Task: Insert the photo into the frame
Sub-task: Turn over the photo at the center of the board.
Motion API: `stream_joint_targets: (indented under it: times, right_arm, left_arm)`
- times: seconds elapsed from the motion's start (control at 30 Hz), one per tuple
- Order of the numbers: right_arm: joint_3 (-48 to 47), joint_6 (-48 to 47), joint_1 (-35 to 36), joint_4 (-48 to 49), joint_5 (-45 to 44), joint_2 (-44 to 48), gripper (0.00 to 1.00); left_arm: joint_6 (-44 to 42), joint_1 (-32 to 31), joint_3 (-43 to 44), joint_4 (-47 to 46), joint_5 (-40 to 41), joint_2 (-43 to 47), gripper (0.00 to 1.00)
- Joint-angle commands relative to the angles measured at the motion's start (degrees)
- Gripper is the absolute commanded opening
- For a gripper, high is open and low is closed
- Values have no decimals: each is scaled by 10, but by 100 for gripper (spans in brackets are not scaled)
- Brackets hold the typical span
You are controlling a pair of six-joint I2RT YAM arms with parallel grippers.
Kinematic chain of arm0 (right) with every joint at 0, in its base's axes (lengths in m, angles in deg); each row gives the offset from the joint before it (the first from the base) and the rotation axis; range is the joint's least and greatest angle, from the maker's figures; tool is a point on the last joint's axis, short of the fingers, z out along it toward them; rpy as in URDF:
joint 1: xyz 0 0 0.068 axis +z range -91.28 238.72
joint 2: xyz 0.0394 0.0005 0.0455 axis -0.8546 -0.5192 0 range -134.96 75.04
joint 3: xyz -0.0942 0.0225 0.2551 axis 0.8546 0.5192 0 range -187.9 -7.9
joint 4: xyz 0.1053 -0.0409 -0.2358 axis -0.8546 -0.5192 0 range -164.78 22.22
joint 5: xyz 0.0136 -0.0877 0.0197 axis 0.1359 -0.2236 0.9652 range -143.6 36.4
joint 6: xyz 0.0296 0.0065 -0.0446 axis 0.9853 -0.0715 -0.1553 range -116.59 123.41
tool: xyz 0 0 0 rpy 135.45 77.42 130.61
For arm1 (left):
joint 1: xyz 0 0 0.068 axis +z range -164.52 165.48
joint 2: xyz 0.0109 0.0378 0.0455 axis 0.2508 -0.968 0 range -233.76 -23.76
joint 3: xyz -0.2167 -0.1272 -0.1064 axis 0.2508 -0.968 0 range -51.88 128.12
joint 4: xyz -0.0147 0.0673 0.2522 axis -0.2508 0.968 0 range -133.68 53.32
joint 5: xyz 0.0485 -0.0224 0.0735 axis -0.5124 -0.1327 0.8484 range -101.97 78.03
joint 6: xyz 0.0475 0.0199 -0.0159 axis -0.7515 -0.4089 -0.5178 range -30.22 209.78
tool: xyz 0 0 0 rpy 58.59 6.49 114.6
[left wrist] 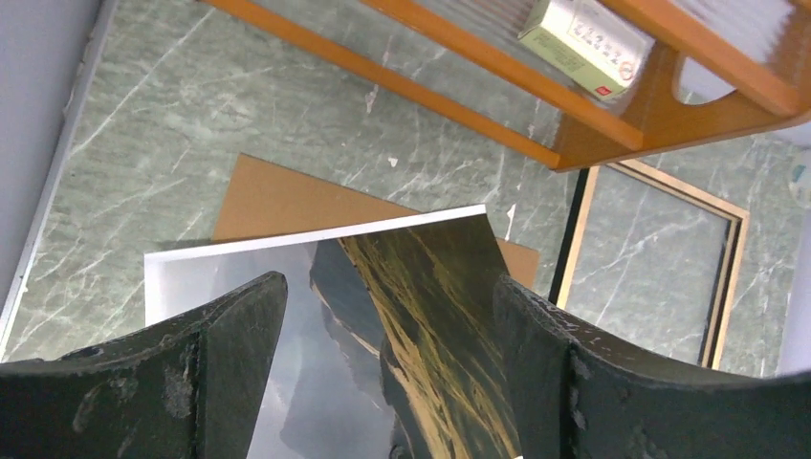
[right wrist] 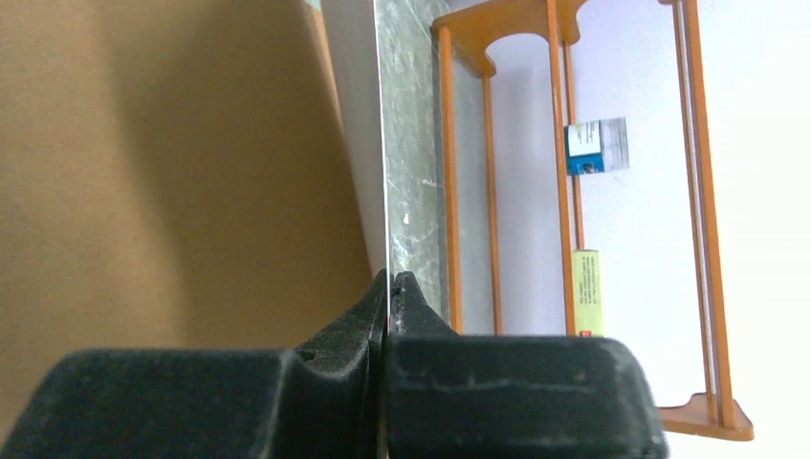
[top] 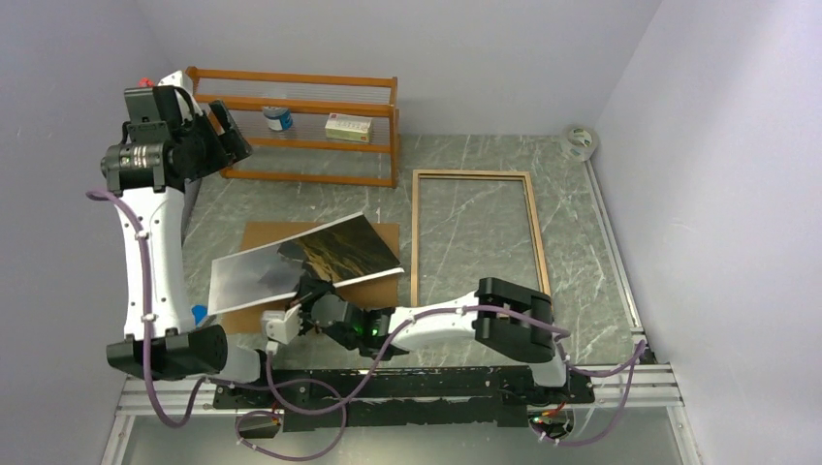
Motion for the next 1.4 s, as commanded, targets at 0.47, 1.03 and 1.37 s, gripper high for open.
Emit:
stream_joint_targets:
  times: [0.47,1.03,1.37]
  right_arm:
    - [-222,351,-133,-347,239,130,0]
    - [-209,611,-292,-387,443,278,0]
    - [23,804,-524,-372,485,463,0]
  left_arm:
    - [1,-2,123,-45,-102,126,90]
    - [3,-8,139,-124,-212,174,93]
    - [40,-8,40,-200,-277,177,93]
